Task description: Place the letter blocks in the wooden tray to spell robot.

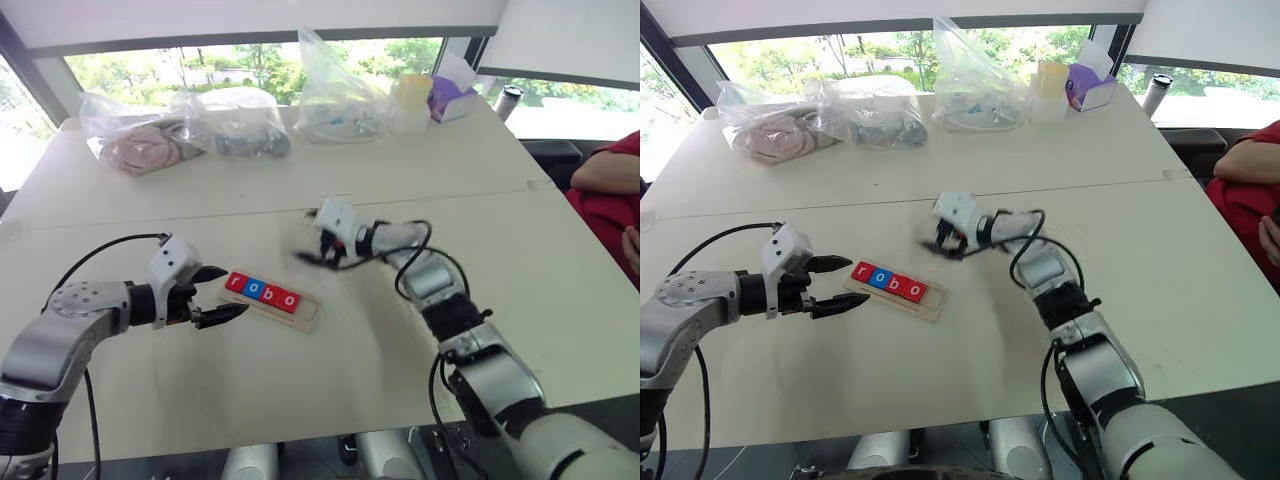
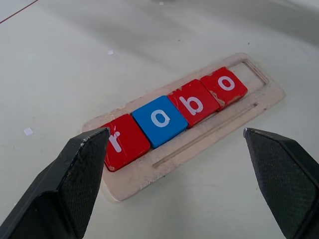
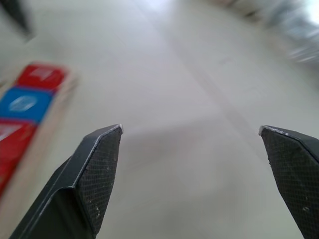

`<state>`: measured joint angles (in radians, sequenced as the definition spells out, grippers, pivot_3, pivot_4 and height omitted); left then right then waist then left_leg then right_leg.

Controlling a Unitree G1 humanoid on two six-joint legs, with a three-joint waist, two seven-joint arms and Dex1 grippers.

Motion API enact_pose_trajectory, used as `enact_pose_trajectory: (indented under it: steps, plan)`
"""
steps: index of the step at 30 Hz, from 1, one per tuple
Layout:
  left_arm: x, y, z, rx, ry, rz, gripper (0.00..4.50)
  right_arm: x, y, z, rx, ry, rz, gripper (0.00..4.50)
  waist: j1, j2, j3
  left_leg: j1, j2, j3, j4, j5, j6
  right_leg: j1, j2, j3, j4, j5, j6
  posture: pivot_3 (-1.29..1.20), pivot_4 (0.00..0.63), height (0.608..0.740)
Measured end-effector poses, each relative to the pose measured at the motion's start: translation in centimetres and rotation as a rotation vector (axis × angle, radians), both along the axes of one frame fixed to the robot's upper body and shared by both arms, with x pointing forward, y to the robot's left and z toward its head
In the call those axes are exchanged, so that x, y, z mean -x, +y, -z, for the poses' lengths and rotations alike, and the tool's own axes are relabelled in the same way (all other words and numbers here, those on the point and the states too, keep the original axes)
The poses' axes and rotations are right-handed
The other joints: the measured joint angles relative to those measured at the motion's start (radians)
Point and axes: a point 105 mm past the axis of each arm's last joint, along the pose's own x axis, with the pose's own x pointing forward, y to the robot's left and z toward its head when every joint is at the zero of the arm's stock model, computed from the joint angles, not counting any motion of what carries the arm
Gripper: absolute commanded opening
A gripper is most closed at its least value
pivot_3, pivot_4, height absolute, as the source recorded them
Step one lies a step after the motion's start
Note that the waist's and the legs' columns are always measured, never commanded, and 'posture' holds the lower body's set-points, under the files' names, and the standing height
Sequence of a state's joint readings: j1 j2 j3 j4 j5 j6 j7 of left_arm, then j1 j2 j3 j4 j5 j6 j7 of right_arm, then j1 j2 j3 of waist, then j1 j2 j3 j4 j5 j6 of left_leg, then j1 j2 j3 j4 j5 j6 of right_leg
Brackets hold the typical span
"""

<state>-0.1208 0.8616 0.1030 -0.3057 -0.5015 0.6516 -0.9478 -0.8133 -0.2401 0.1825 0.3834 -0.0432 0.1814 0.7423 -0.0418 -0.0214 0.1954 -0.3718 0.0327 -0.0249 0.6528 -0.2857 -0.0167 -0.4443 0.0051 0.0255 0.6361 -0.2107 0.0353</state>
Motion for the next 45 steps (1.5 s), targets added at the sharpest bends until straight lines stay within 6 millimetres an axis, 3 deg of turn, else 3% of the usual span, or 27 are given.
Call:
enact_pose_trajectory:
  steps: [4, 8, 11, 14, 16, 20, 24, 27, 31, 32, 39, 45]
  plan:
    - [0.6, -1.1, -0.3, 0.048, 0.009, 0.025, 4.5, -0.4, -4.1, -1.1, -0.149, 0.063, 0.226, 4.47, 0.006, 0.0, 0.0, -0.002, 0.0, -0.001, -0.001, 0.0, 0.0, 0.0, -0.001, 0.0, -0.002, 0.0, 0.0, 0.0, 0.15, 0.74]
    - [1.0, -3.0, -2.8, 0.161, -0.004, 0.087, 4.5, 1.4, -8.2, 0.9, -0.207, 0.166, 0.423, 4.47, 0.012, 0.0, 0.0, -0.002, 0.0, -0.002, -0.001, 0.0, 0.0, 0.0, -0.001, 0.0, -0.002, 0.0, 0.0, 0.0, 0.15, 0.74]
    - [0.9, -4.0, -5.3, 0.189, -0.054, 0.147, 4.5, 3.3, -10.7, 3.8, -0.141, 0.25, 0.509, 4.47, 0.015, 0.001, 0.0, 0.0, -0.001, 0.001, -0.001, 0.0, 0.0, 0.0, 0.0, 0.0, -0.002, 0.0, 0.0, 0.0, 0.15, 0.74]
    - [0.6, -4.1, -5.5, 0.178, -0.055, 0.15, 4.5, 3.2, -12.3, 4.4, -0.139, 0.302, 0.629, 4.47, -0.006, 0.001, 0.0, 0.002, -0.001, 0.001, 0.0, 0.001, 0.0, 0.001, 0.002, 0.002, -0.001, -0.002, -0.002, 0.0, 0.15, 0.74]
    - [0.3, -3.9, -4.9, 0.174, -0.034, 0.14, 4.5, 3.3, -12.3, 4.3, -0.173, 0.327, 0.688, 4.47, -0.012, 0.001, 0.0, 0.001, -0.001, 0.0, -0.001, 0.001, 0.0, 0.001, 0.003, 0.003, 0.0, -0.001, -0.003, 0.0, 0.15, 0.74]
    - [-0.2, -3.5, -4.4, 0.163, -0.031, 0.112, 4.5, 3.6, -10.2, 5.3, -0.199, 0.377, 0.733, 4.47, -0.016, 0.001, 0.0, 0.003, 0.0, -0.004, -0.002, 0.001, 0.0, 0.0, 0.007, 0.003, 0.001, -0.001, -0.003, 0.0, 0.15, 0.74]
    - [-0.3, -3.7, -3.9, 0.163, -0.018, 0.107, 4.5, 3.5, -9.3, 6.3, -0.205, 0.405, 0.776, 4.47, -0.013, 0.001, 0.0, 0.001, 0.0, -0.004, -0.001, 0.001, 0.0, -0.001, 0.006, 0.003, 0.0, -0.001, -0.002, 0.0, 0.15, 0.74]
    - [-0.3, -3.6, -3.8, 0.157, -0.019, 0.099, 4.5, 3.2, -9.1, 7.1, -0.199, 0.411, 0.801, 3.54, -0.012, 0.001, 0.0, 0.001, -0.001, -0.003, -0.001, 0.001, 0.0, -0.001, 0.005, 0.003, -0.002, -0.001, -0.002, 0.0, 0.15, 0.74]
    - [-0.2, -3.3, -3.2, 0.148, -0.007, 0.085, 4.5, 2.8, -9.4, 7.2, -0.201, 0.384, 0.826, 1.4, -0.008, 0.001, 0.0, 0.001, -0.001, -0.003, -0.001, 0.001, 0.0, 0.0, 0.005, 0.003, -0.002, -0.001, -0.002, 0.0, 0.15, 0.74]
    - [-0.2, -3.3, -3.1, 0.148, -0.006, 0.083, 4.5, 2.8, -9.4, 7.2, -0.198, 0.381, 0.827, 1.16, -0.007, 0.001, -0.001, 0.001, -0.001, -0.003, -0.001, 0.001, 0.0, 0.0, 0.005, 0.003, -0.002, -0.001, -0.002, 0.0, 0.15, 0.74]
    - [-0.1, -3.5, -2.4, 0.142, -0.009, 0.08, 4.5, 3.2, -9.3, 6.9, -0.157, 0.361, 0.831, 1.17, -0.004, 0.001, -0.001, 0.001, 0.0, -0.003, -0.001, 0.001, 0.0, -0.001, 0.005, 0.003, -0.002, -0.001, -0.002, 0.0, 0.15, 0.74]
    - [-0.3, -2.6, -1.3, 0.1, 0.017, 0.077, 4.5, 8.3, -8.6, 4.5, -0.205, 0.441, 0.838, 1.17, 0.0, 0.001, 0.0, -0.001, 0.0, -0.005, -0.003, 0.001, 0.0, -0.003, 0.005, 0.001, -0.002, -0.001, -0.001, 0.0, 0.15, 0.74]
